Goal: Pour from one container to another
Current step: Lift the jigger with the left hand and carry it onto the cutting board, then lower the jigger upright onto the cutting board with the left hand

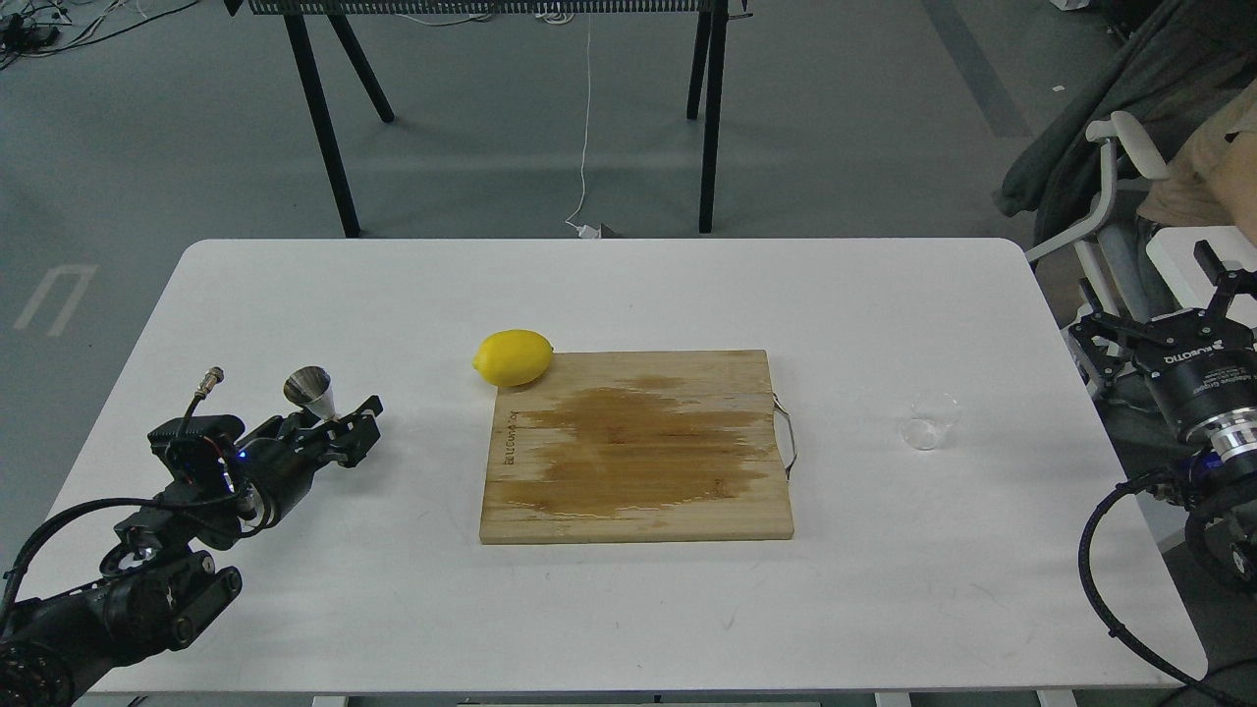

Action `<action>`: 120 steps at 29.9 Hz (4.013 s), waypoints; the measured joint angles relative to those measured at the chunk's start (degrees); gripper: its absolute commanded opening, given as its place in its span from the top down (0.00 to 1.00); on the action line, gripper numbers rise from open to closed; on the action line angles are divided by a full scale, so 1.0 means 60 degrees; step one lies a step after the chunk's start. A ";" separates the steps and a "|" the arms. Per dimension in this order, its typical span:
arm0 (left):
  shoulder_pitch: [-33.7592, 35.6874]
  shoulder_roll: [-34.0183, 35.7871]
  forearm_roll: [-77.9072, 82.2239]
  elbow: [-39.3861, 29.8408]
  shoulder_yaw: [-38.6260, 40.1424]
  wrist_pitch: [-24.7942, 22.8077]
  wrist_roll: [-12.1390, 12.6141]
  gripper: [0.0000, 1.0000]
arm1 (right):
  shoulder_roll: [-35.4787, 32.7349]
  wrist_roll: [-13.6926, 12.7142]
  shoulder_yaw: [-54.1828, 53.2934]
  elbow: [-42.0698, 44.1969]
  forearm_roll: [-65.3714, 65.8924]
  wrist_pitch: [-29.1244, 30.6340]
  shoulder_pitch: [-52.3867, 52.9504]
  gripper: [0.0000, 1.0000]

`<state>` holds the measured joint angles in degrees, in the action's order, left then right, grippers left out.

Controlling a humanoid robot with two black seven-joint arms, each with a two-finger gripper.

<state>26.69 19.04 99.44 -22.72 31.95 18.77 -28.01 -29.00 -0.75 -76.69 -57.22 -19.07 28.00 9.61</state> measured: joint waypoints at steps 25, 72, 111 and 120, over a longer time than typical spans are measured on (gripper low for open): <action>0.0159 0.0085 0.0025 -0.0048 -0.0008 0.0611 0.0003 0.92 | 0.0000 0.0008 0.0008 0.0003 -0.0001 0.0000 -0.0108 0.01; 0.1133 -0.3176 0.0055 -0.2235 -0.2228 0.1266 0.0002 0.91 | -0.0030 0.0008 -0.0006 0.0157 0.0000 0.0000 -0.0094 0.01; 0.1036 -0.3173 0.0028 -0.1540 -0.2836 0.1539 -0.0001 0.80 | -0.0016 0.0008 0.0009 0.0146 0.0000 0.0000 -0.0109 0.01; 0.1115 -0.3172 0.0034 -0.1208 -0.2839 0.1539 0.0000 0.78 | -0.0027 0.0008 0.0009 0.0146 0.0000 0.0000 -0.0122 0.01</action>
<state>33.38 0.00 99.65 -29.97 14.91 28.01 -28.01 -29.16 -0.70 -76.64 -56.34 -19.07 28.00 8.88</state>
